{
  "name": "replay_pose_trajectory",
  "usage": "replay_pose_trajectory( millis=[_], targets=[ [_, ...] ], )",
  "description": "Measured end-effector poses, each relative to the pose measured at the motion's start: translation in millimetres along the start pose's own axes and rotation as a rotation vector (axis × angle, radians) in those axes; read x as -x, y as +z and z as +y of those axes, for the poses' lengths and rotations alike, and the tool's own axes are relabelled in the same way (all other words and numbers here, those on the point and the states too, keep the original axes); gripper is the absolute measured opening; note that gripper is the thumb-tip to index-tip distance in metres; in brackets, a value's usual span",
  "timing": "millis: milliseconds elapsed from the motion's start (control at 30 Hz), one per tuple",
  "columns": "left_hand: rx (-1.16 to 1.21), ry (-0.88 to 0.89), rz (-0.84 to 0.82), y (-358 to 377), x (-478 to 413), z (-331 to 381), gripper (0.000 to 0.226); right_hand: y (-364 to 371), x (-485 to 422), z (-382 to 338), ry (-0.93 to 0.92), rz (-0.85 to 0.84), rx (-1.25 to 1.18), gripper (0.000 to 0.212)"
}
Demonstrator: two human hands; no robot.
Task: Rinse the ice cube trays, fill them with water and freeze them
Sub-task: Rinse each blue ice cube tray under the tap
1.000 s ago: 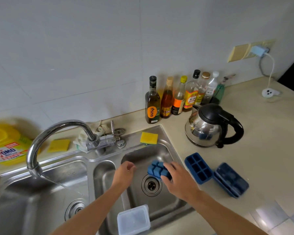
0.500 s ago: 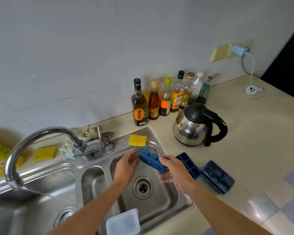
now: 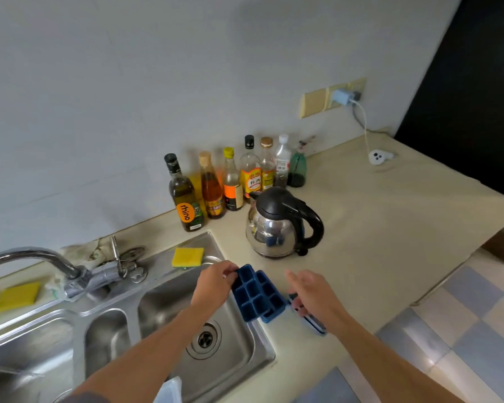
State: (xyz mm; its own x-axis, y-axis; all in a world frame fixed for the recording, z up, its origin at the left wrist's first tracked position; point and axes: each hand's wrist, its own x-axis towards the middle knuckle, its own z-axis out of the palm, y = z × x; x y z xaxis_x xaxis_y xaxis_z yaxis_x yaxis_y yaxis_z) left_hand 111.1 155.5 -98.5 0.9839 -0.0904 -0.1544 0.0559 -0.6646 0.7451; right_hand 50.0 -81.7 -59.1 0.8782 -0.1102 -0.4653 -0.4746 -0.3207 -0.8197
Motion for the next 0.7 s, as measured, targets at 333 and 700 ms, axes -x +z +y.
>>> replay_pose_trajectory(
  millis=[333, 700],
  targets=[
    [-0.337, -0.065, -0.023, 38.1, -19.3, 19.8, 0.02, -50.8, -10.6, 62.8, -0.26, 0.038, 0.719, 0.064],
    [-0.471, -0.063, -0.01, 51.3, -11.9, 15.0, 0.026, -36.8, -11.0, 78.0, -0.222, -0.05, 0.973, 0.081]
  ],
)
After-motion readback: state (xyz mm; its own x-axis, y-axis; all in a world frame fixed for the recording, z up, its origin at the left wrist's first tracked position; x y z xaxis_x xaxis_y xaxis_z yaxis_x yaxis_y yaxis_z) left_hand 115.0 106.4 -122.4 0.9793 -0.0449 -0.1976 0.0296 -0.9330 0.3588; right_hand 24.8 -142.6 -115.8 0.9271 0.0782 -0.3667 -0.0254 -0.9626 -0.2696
